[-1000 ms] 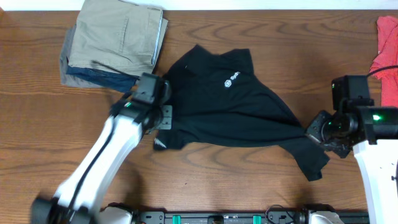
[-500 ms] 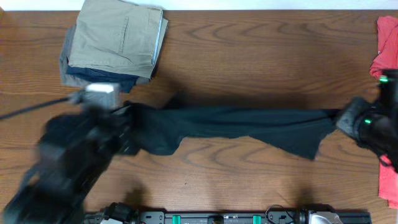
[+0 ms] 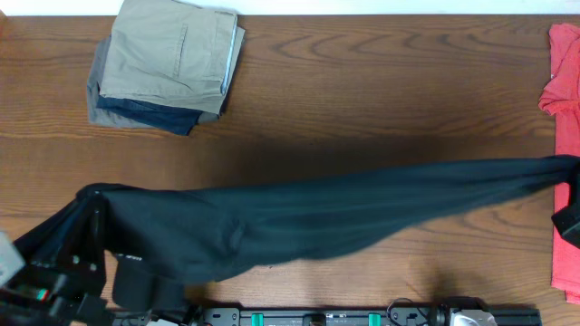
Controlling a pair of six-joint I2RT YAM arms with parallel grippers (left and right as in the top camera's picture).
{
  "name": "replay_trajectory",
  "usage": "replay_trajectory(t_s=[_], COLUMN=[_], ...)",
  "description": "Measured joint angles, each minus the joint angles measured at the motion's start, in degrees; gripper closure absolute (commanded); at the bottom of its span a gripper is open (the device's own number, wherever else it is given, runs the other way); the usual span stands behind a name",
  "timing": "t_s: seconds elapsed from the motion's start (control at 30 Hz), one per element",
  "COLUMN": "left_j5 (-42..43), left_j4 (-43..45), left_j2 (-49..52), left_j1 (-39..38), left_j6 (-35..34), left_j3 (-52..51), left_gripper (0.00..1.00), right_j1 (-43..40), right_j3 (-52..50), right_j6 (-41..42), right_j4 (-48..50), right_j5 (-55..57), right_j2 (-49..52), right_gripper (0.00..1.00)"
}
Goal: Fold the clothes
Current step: 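Lift the shirt with both grippers and stretch it apart, then lay the shirt flat on the table and release both grippers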
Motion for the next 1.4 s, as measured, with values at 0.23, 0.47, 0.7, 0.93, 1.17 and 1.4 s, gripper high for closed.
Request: replay_trajectory(t_s=[0.23, 0.47, 0.7, 0.93, 1.17, 1.4], left_j5=[0.0, 1.1, 1.5, 0.0, -0.4, -0.4], left_j4=[-0.1, 2.0, 11.5, 26.8, 23.3, 12.3], left_j2=[5.5, 25.3, 50.1, 68.7, 76.5, 67.6], left_j1=[0.0, 0.0, 0.0, 0.0, 0.3, 0.6], left_j6=[-1.9, -4.1, -4.5, -4.4, -4.4, -4.4], left_j3=[0.6, 0.7, 0.5, 0.3, 0.0, -0.1], left_gripper=[0.94, 0.94, 0.93, 0.02, 0.02, 0.02], right_j1=[0.0, -1.0, -4.1, -4.1, -4.1, -4.2], right_j3=[0.2, 0.3, 0.2, 0.1, -0.1, -0.2], right_j6=[-0.3, -0.3, -0.6, -1.4, -3.0, -3.7], right_j4=[0.0, 1.0, 7.6, 17.6, 15.3, 9.2], right_j5=[1.6, 5.8, 6.8, 7.3, 7.4, 7.1], right_j2=[3.2, 15.5, 33.2, 47.9, 58.6, 57.9], right_gripper=[0.99, 0.99, 0.91, 0.01, 0.01, 0.01])
